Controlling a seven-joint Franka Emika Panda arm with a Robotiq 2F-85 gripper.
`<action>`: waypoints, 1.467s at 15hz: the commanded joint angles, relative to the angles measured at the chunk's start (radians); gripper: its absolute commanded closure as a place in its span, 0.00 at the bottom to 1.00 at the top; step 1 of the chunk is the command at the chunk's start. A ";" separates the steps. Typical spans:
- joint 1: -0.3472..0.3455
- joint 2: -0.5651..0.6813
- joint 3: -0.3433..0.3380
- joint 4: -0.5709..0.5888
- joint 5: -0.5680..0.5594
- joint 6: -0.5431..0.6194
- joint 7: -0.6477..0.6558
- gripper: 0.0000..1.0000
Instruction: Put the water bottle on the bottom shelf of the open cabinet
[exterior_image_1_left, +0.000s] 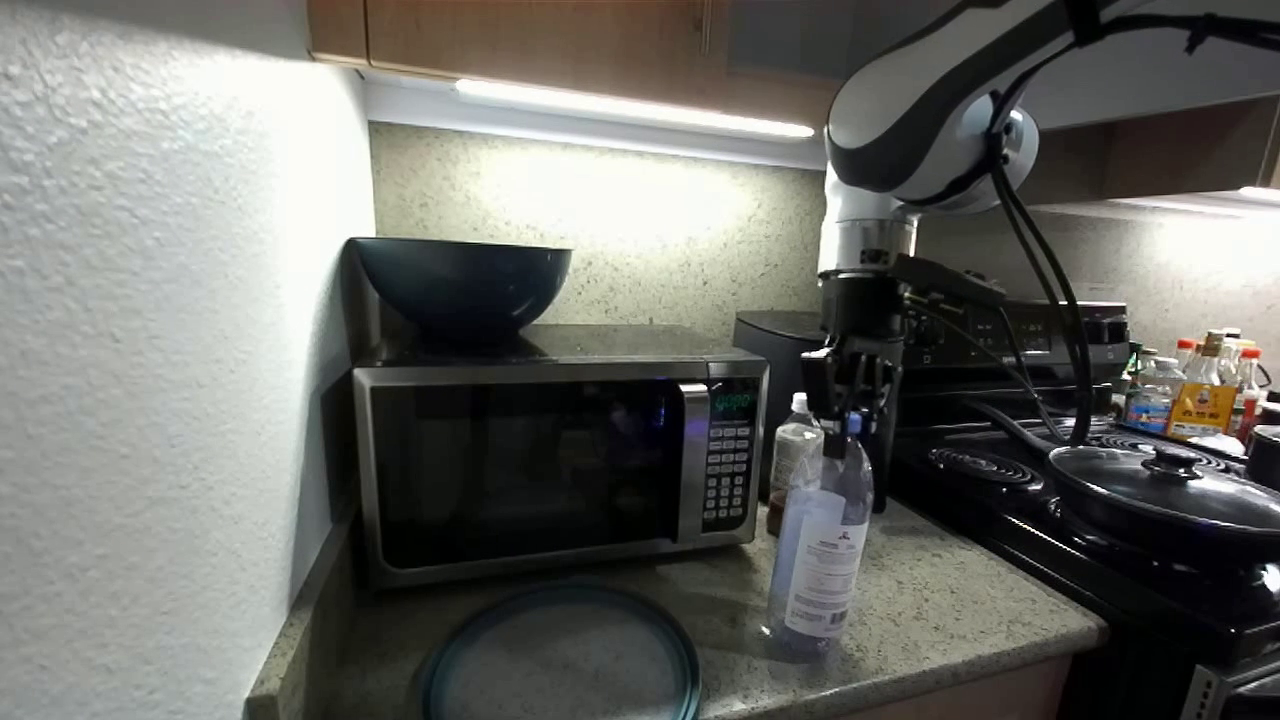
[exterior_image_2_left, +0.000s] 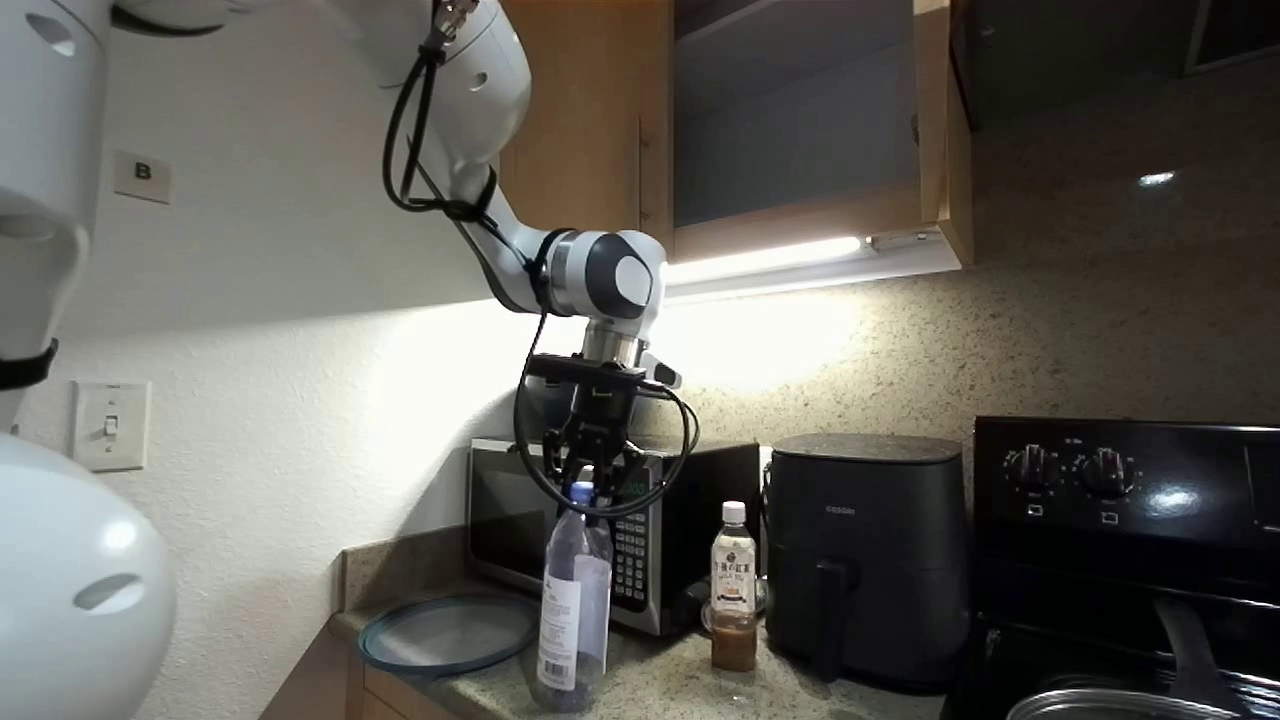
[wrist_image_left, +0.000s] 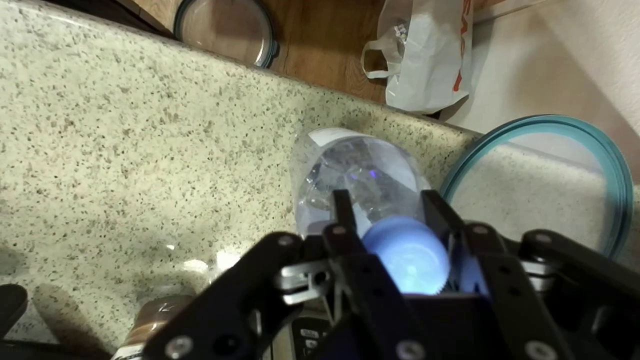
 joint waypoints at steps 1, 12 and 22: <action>-0.004 -0.128 0.005 -0.057 -0.044 0.062 0.059 0.87; -0.037 -0.560 0.044 -0.071 -0.174 0.176 0.249 0.87; -0.070 -0.591 0.059 -0.032 -0.216 0.240 0.267 0.87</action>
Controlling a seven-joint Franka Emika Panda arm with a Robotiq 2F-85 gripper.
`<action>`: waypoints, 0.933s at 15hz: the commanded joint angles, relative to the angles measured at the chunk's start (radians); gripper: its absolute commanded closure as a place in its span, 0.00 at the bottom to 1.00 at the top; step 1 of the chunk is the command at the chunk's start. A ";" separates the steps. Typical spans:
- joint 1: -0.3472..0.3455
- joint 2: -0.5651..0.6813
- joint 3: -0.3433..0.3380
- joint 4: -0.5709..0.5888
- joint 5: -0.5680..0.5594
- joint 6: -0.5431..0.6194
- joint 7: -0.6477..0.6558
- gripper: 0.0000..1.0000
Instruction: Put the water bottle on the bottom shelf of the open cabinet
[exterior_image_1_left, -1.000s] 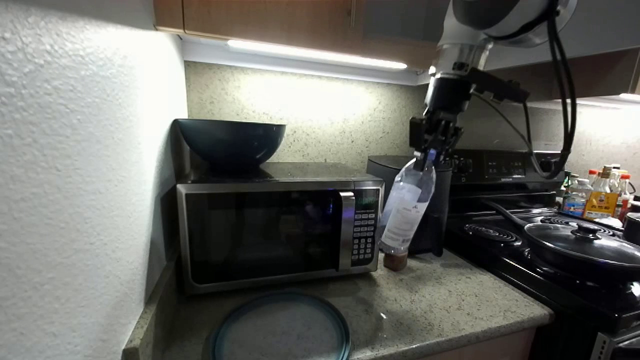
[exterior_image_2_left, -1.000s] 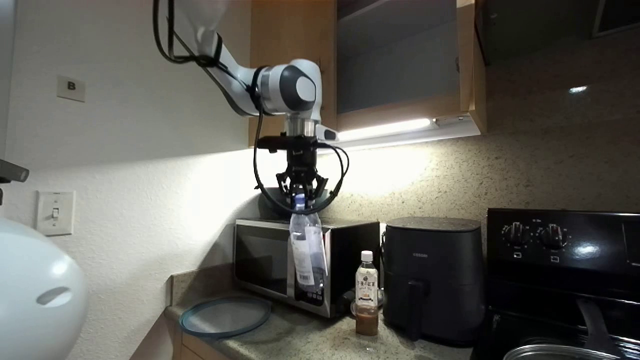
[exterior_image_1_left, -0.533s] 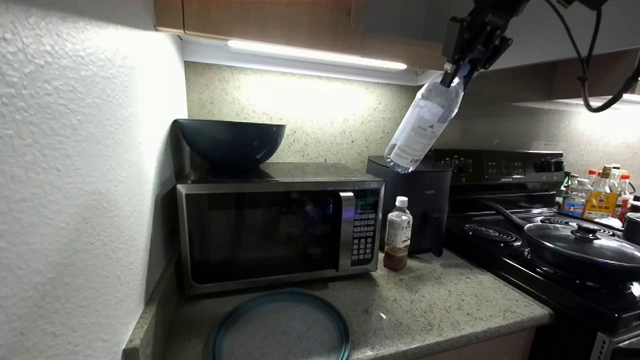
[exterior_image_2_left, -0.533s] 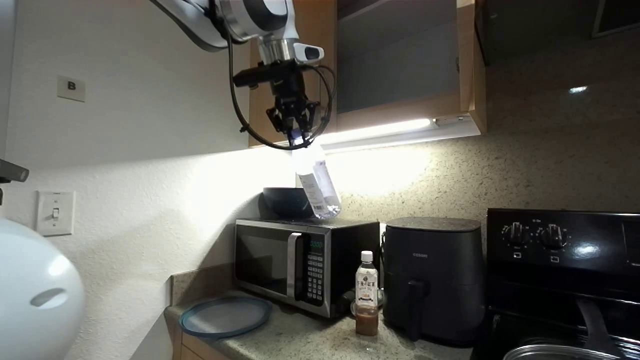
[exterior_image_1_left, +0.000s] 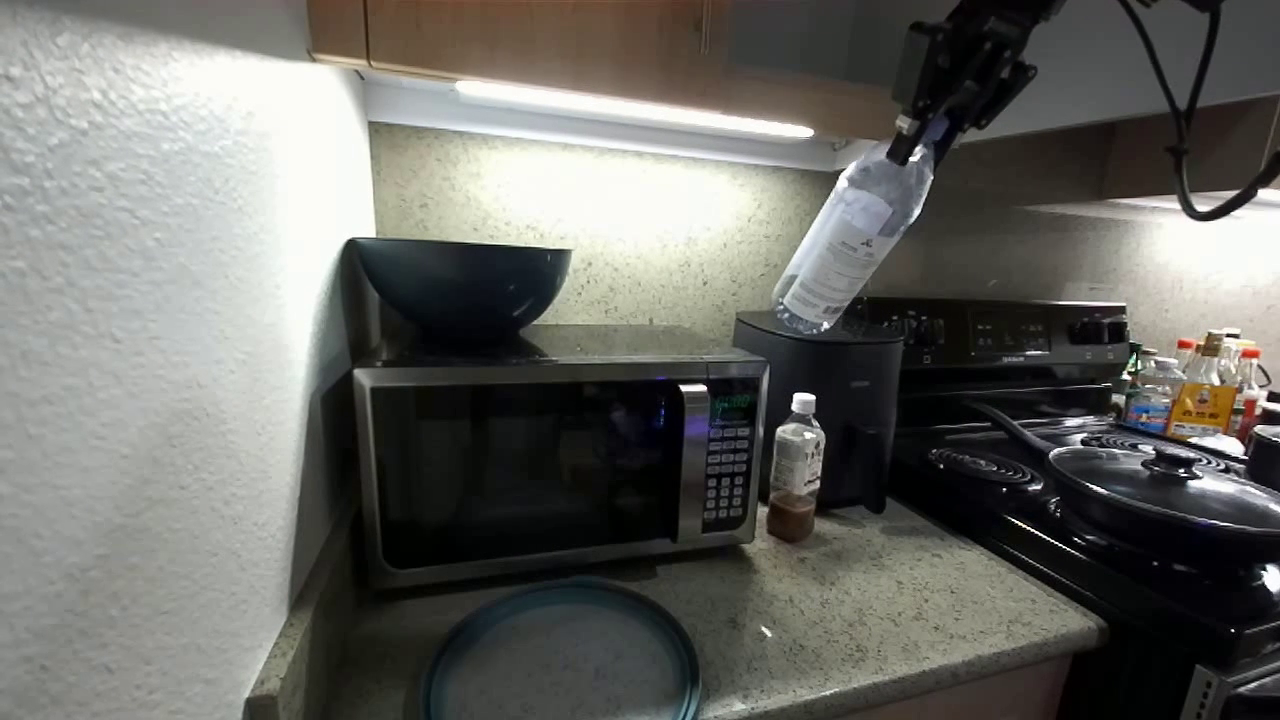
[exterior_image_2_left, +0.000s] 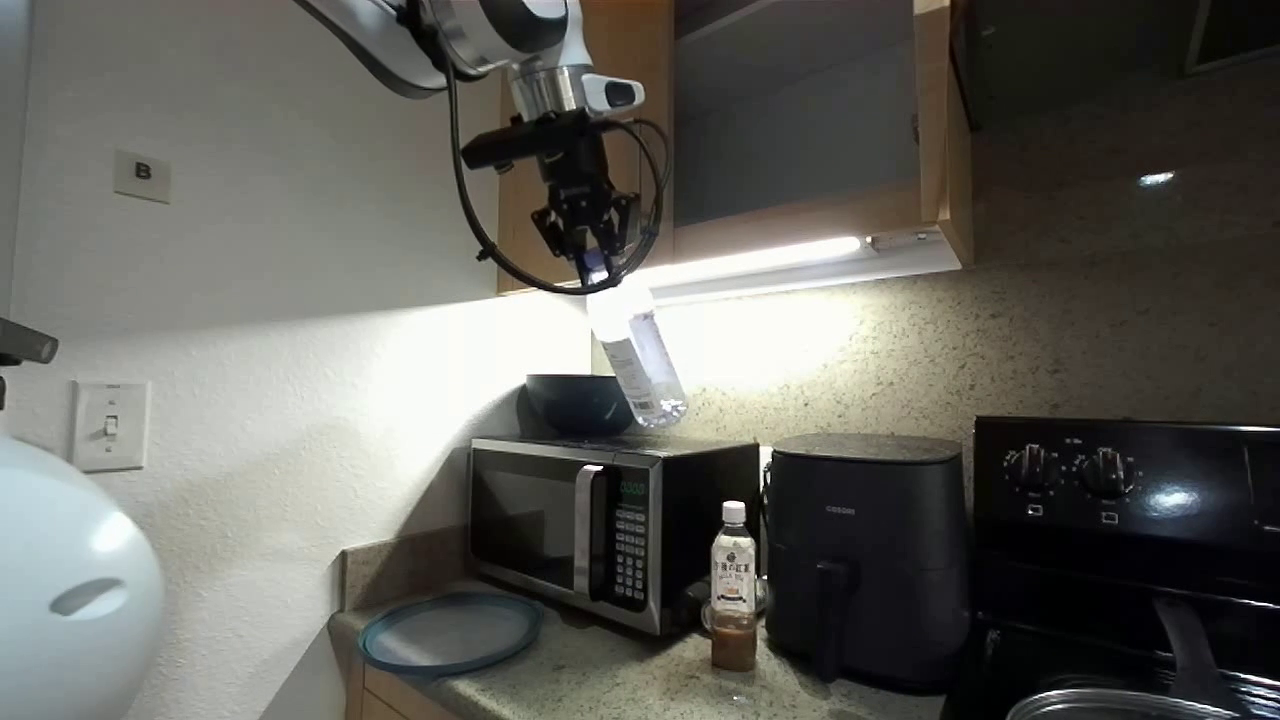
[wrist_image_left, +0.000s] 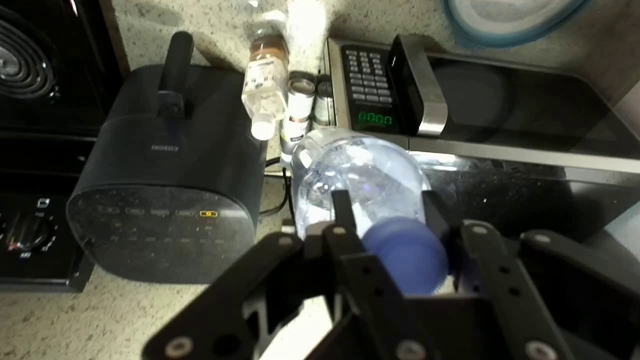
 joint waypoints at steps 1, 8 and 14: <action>-0.049 -0.046 0.029 0.031 -0.073 0.093 0.055 0.87; -0.149 -0.088 0.057 0.056 -0.149 0.381 0.171 0.87; -0.237 -0.048 0.082 0.049 -0.154 0.618 0.225 0.62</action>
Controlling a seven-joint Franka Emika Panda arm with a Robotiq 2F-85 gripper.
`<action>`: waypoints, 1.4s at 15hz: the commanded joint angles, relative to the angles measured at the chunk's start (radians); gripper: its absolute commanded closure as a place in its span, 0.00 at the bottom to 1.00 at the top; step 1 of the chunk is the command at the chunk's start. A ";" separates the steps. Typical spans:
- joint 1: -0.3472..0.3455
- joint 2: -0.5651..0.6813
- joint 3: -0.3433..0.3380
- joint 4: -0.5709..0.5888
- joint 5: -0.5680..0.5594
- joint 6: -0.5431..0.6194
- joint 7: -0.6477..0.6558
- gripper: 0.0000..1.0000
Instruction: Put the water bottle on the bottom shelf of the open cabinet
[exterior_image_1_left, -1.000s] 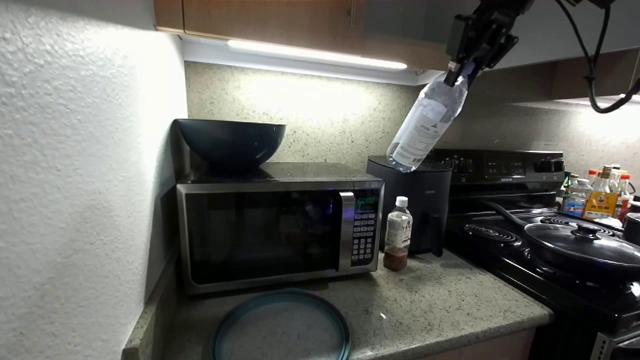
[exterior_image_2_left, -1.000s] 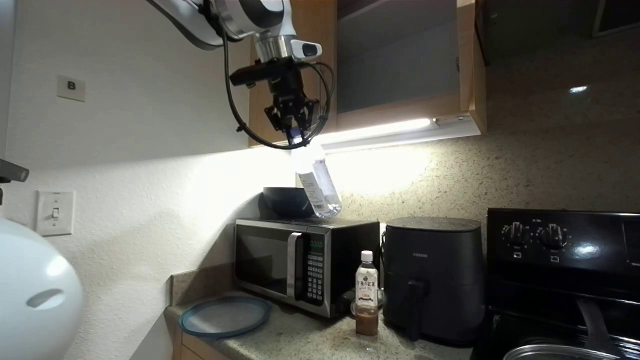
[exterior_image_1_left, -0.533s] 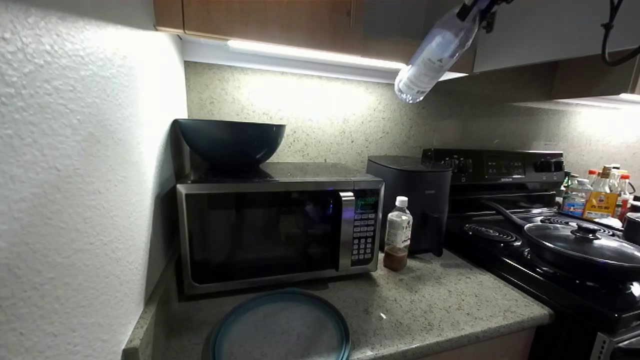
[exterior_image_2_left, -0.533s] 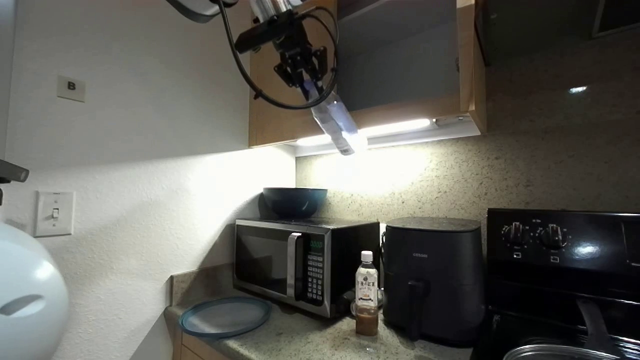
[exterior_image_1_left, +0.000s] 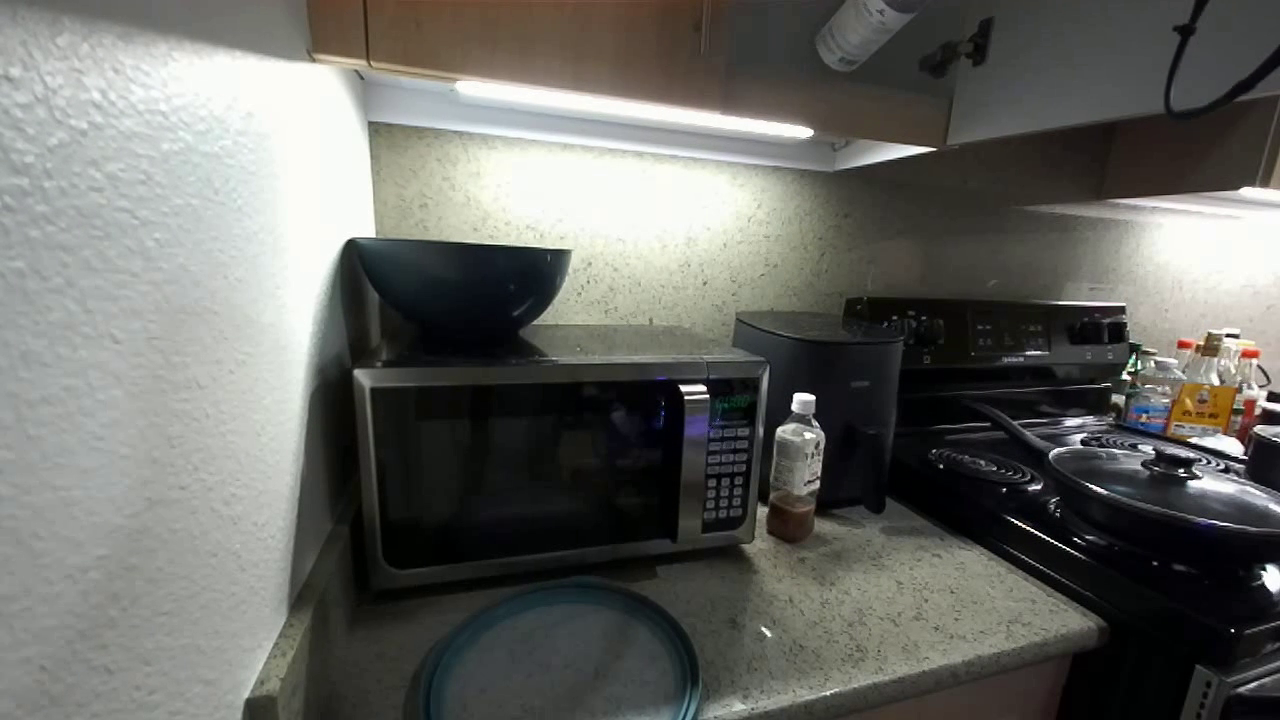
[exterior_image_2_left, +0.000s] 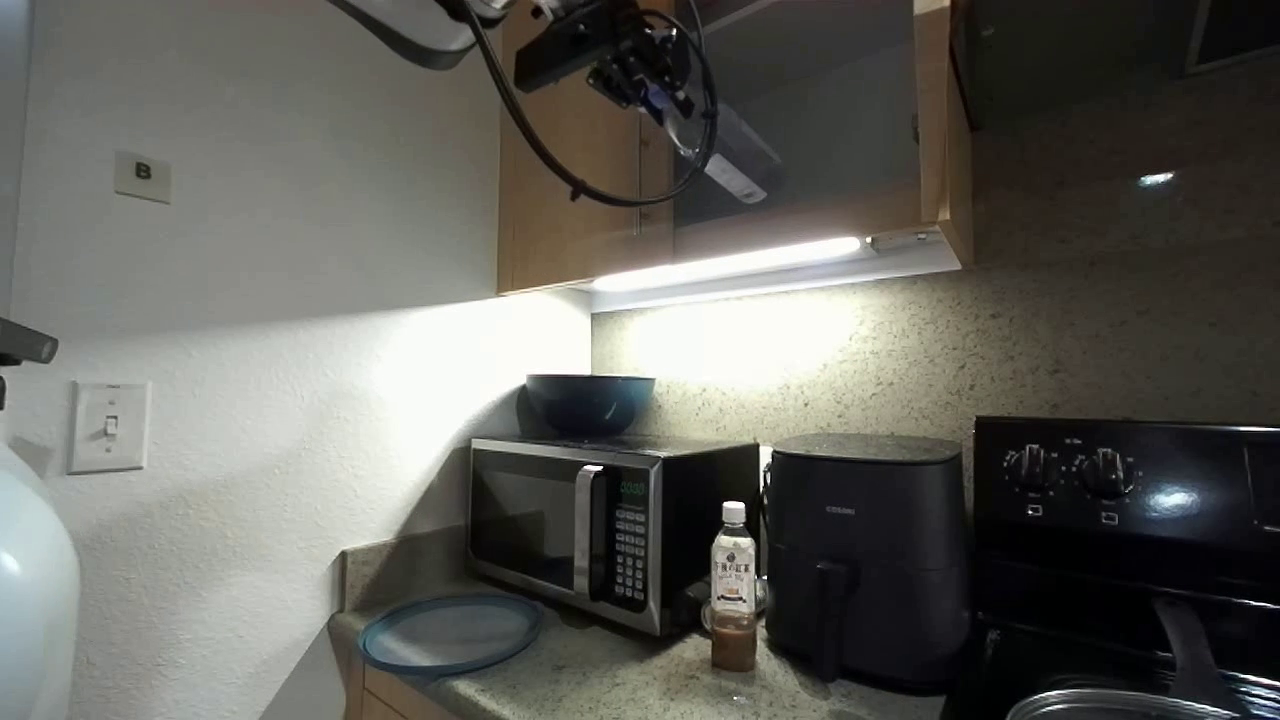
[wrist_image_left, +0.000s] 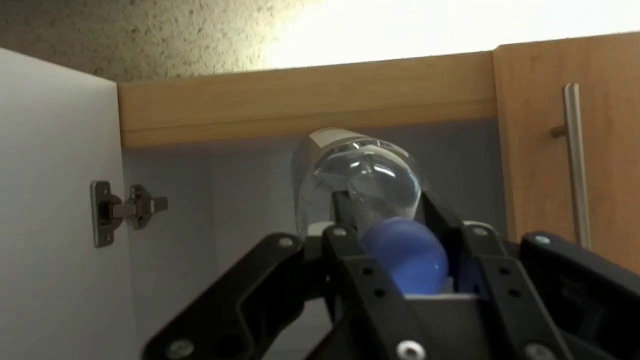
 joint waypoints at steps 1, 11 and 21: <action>-0.032 0.012 0.016 -0.004 0.003 0.046 0.011 0.62; 0.093 0.154 -0.064 0.082 0.118 -0.066 -0.061 0.87; 0.086 0.391 -0.078 0.396 0.047 -0.184 -0.020 0.87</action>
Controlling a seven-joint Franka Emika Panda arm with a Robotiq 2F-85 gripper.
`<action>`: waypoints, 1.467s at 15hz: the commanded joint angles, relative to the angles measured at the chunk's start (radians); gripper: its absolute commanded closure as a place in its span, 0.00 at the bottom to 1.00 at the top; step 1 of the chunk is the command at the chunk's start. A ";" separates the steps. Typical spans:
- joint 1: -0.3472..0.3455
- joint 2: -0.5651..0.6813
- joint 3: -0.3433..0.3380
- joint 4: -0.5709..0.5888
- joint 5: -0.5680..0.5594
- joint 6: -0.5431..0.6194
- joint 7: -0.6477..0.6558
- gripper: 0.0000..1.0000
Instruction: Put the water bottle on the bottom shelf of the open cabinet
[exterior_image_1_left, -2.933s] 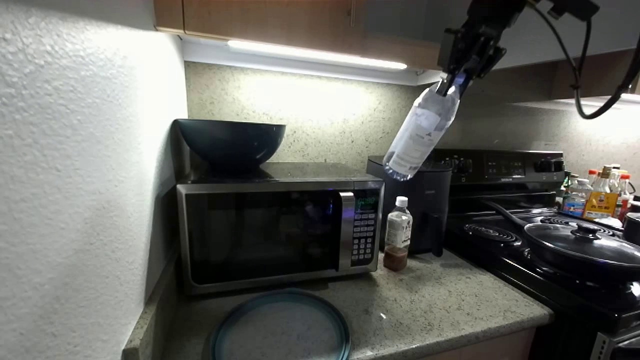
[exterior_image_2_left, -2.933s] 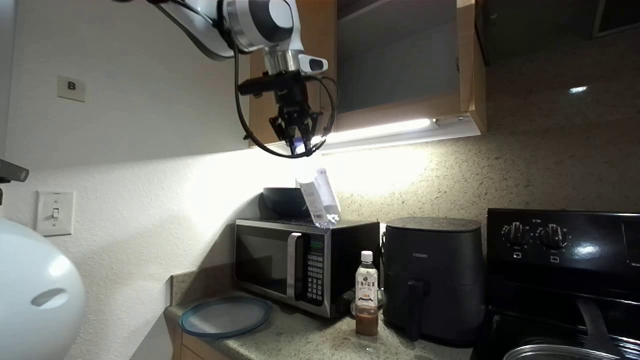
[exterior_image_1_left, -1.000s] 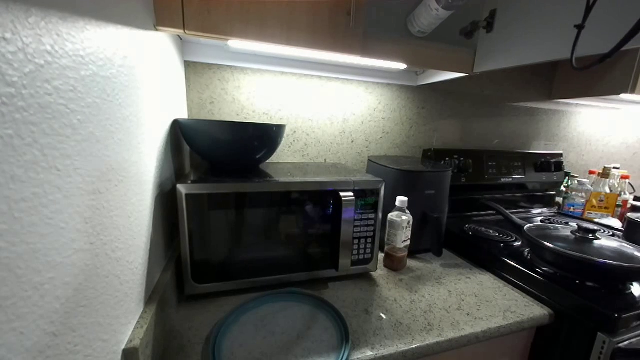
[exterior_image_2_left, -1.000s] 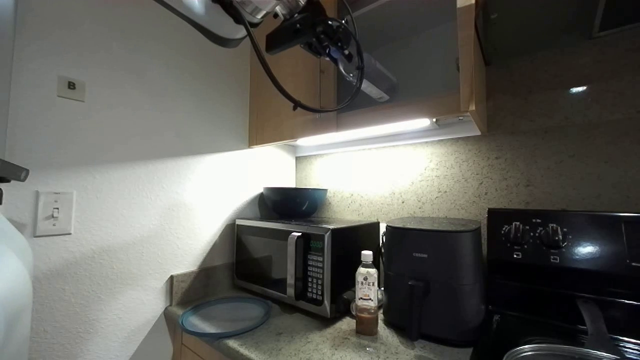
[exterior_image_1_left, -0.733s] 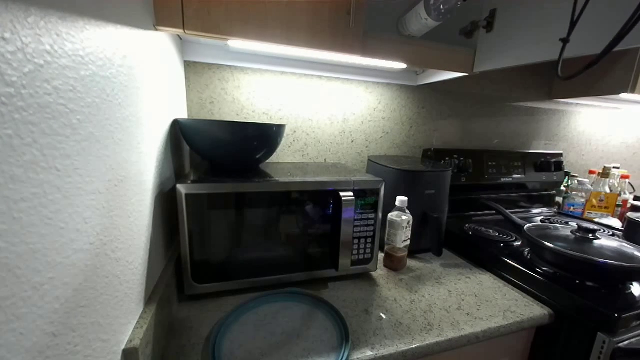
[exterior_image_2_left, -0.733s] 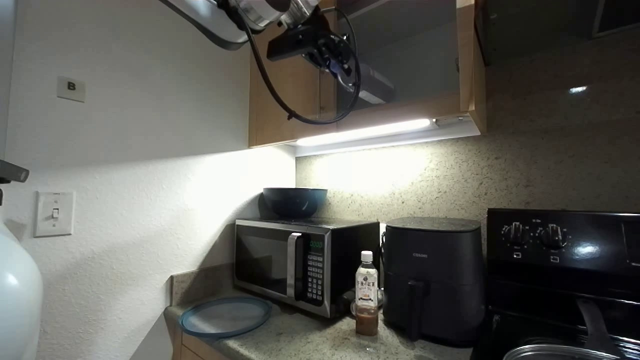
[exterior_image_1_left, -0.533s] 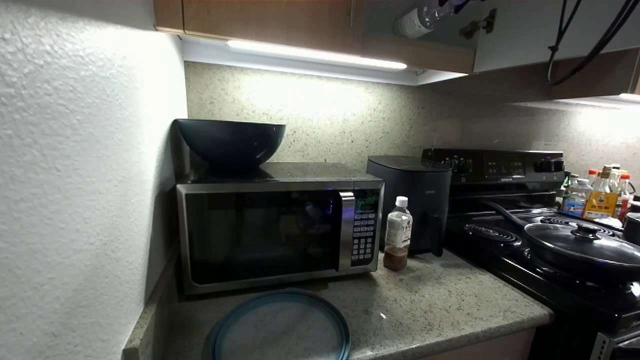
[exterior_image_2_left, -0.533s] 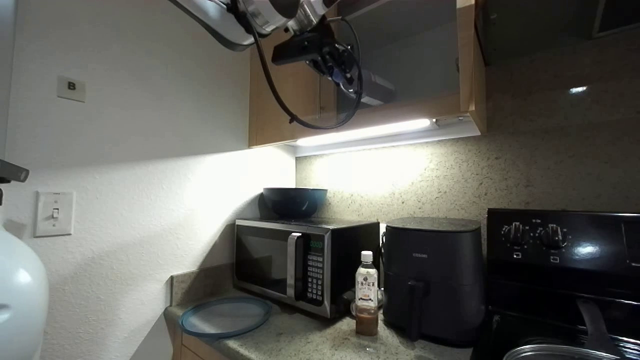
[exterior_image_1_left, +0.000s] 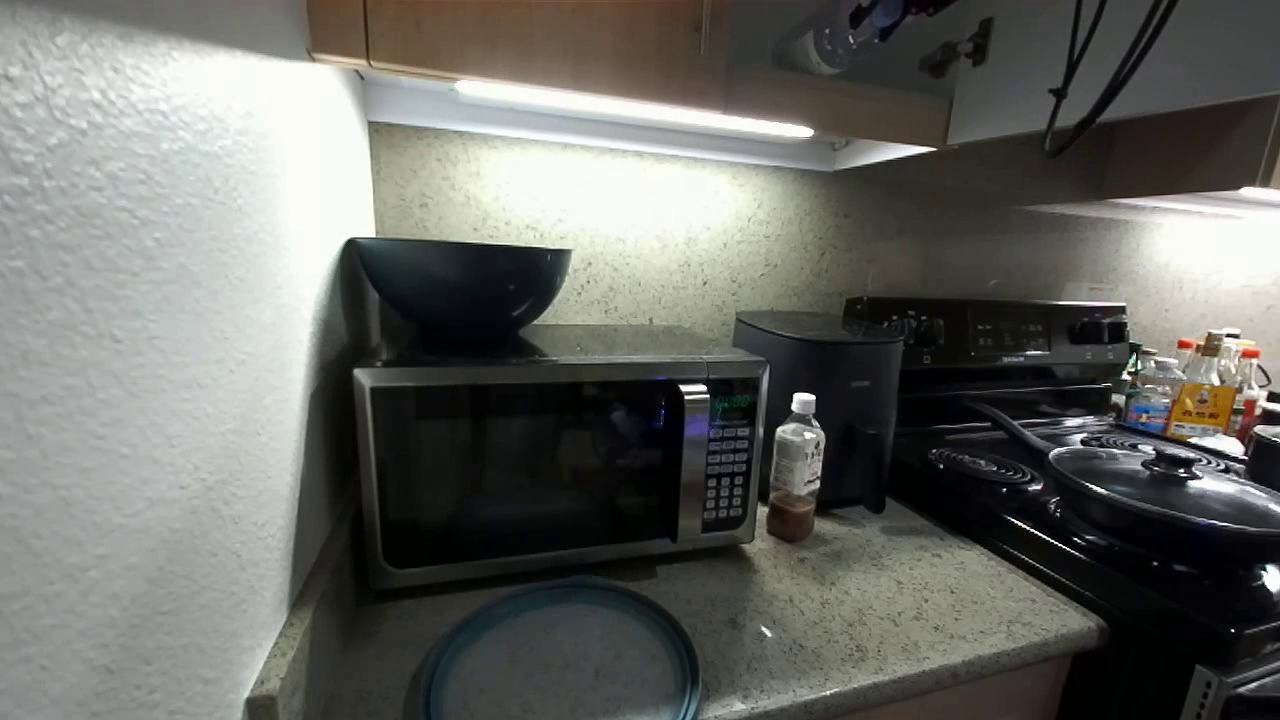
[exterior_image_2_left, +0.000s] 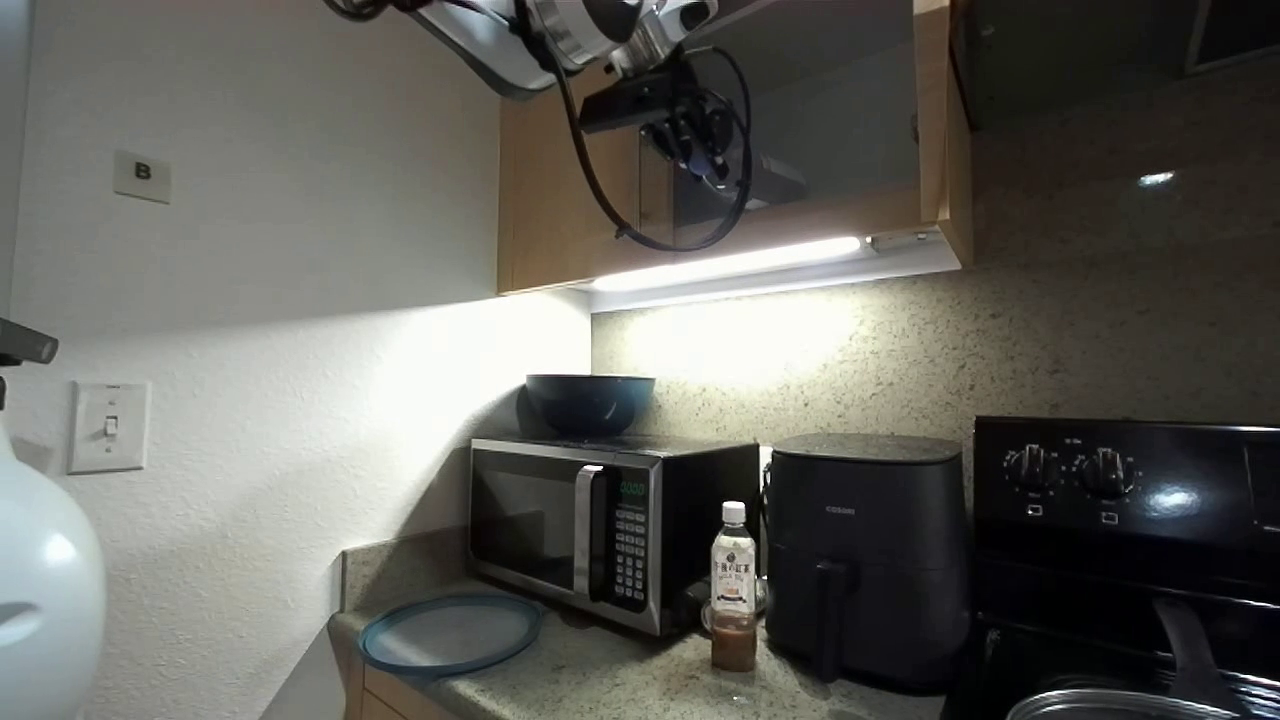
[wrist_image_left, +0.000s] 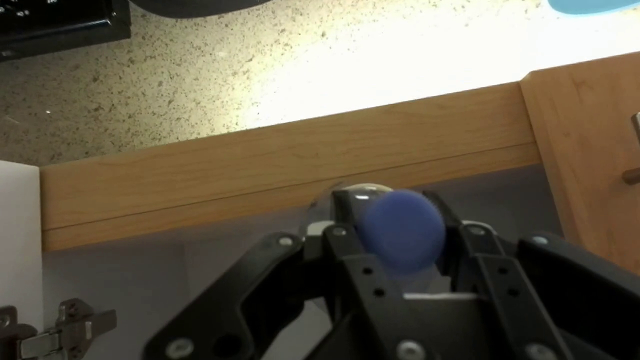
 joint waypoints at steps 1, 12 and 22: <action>-0.013 0.107 0.001 0.159 -0.048 -0.040 0.015 0.87; 0.031 0.206 -0.055 0.310 -0.004 -0.216 -0.039 0.87; 0.033 0.253 -0.054 0.407 -0.016 -0.332 -0.045 0.12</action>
